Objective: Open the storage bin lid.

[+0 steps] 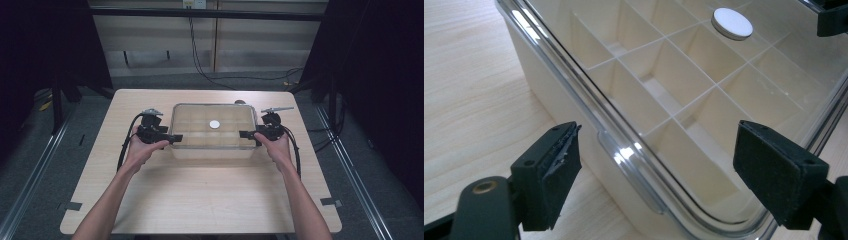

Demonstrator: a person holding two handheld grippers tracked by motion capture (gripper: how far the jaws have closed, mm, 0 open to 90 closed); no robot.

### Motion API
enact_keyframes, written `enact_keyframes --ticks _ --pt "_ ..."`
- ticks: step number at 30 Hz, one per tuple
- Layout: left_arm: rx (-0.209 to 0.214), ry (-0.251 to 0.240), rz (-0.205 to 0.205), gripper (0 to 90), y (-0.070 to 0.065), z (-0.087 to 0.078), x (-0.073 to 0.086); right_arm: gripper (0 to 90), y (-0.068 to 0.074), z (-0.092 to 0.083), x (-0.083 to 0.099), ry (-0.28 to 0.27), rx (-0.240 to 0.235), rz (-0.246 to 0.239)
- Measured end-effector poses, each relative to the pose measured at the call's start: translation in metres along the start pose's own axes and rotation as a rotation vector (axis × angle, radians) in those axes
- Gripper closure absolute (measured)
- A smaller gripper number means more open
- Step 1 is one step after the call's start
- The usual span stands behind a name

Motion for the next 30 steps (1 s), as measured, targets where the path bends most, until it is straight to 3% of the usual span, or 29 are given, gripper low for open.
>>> enact_keyframes --ticks 7,9,20,30 --pt "-0.025 0.018 -0.003 14.8 0.0 0.005 -0.004 8.8 0.002 0.003 -0.003 -0.002 0.014 0.005" --pt "-0.013 0.017 -0.013 14.3 0.002 0.006 -0.004 8.8 0.004 0.002 -0.004 -0.018 0.042 -0.016" --pt "0.032 0.02 -0.056 14.3 0.003 0.012 -0.005 8.5 0.002 0.006 -0.004 -0.013 0.02 0.013" --pt "0.022 0.007 -0.071 16.3 0.004 0.013 -0.006 9.9 0.002 0.006 -0.007 -0.053 0.071 0.005"
Point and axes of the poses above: each handheld gripper's, and its own axes: z roughly forward along the jaws, x roughly out of its underside, y roughly to its left, the point moved 8 cm from there along z, roughly forward along the jaws
